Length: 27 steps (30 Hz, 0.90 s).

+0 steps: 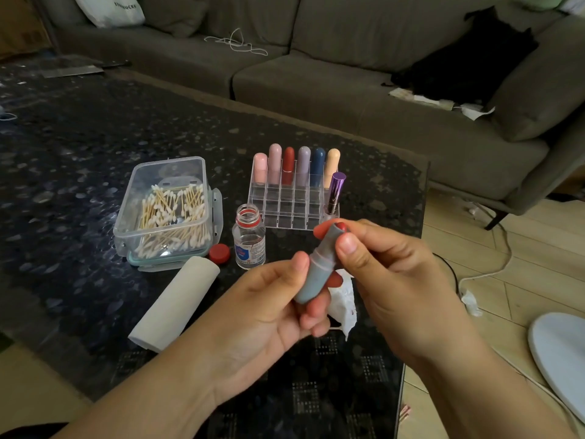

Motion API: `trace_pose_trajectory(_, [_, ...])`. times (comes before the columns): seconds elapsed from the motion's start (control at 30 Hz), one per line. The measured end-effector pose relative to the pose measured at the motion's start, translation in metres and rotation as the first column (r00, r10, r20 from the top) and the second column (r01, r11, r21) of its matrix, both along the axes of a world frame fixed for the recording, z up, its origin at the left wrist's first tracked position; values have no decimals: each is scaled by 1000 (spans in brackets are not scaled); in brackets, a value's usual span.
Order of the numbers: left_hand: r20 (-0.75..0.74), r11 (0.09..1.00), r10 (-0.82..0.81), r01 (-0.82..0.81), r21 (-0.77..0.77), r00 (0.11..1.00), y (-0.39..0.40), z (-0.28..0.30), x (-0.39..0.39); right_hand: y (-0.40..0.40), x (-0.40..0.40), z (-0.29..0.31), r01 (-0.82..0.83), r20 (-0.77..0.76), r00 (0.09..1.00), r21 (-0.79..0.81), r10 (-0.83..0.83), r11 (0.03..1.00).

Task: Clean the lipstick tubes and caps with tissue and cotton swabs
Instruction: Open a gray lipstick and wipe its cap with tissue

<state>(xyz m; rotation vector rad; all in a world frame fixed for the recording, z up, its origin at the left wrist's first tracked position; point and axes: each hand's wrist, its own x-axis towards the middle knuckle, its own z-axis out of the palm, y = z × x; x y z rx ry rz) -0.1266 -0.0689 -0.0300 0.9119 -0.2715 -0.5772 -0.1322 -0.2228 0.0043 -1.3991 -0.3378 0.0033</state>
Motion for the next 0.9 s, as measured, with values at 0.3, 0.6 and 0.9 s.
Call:
trace_pose_trajectory(0.3, [471,764,428,-587,267,771,-12,-3,-14,3,2,-6,140,154,981,-169,-114,976])
trace_pose_trajectory(0.6, [34,996,-92,92,17,995,-1,5,-4,-2,0,2,-40,-36,999,-9,40,999])
trace_pose_trajectory(0.9, [270,950,194,-249,187,943,-8,-1,-8,4,-2,-1,39,63,997,-18,-38,999])
